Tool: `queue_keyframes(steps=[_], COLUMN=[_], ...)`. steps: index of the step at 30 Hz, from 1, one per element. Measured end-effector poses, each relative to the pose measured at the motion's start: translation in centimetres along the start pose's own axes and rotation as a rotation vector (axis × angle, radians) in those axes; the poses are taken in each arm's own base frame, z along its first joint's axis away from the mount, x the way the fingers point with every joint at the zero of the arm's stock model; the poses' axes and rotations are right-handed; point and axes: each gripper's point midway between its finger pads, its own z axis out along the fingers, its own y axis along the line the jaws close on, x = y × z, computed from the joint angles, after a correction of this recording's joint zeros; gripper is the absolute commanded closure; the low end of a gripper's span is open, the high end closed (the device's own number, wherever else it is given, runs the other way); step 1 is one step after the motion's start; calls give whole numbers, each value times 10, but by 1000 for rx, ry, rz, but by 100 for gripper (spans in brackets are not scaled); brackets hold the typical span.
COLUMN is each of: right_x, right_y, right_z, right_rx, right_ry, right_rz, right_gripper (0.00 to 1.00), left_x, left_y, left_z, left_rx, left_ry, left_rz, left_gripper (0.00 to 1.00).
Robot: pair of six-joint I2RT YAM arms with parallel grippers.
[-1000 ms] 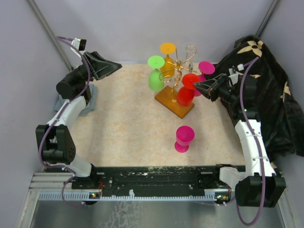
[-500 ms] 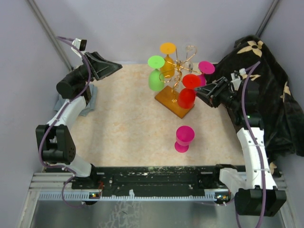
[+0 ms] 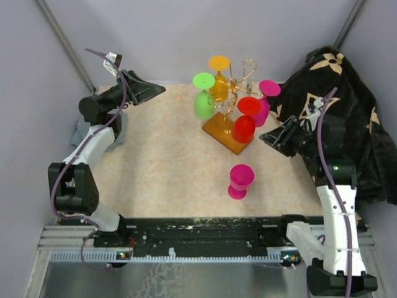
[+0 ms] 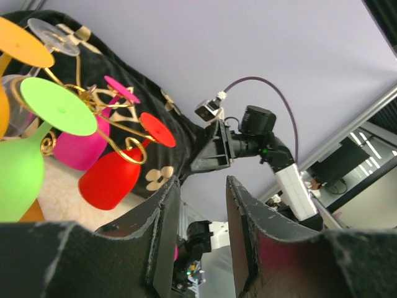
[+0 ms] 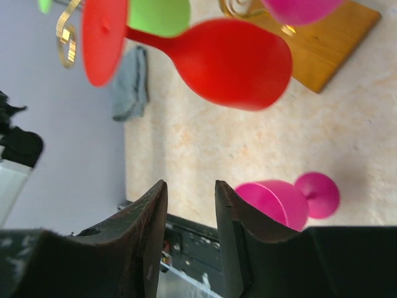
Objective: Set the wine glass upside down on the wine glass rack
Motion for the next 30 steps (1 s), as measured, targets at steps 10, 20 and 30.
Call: queue_keyframes(steps=[10, 20, 30], right_x=[54, 99, 109], right_y=[-40, -63, -82], right_z=[-3, 7, 16], right_rx=[158, 300, 416], right_ry=[177, 334, 364], right_rz=[-104, -256, -350], right_gripper=[67, 67, 67], left_x=[24, 27, 27], left_y=[34, 39, 36], left_z=[16, 17, 17], left_rx=[-97, -115, -114], left_ry=[64, 74, 75], left_rz=[-13, 12, 32], left_gripper=[58, 58, 58])
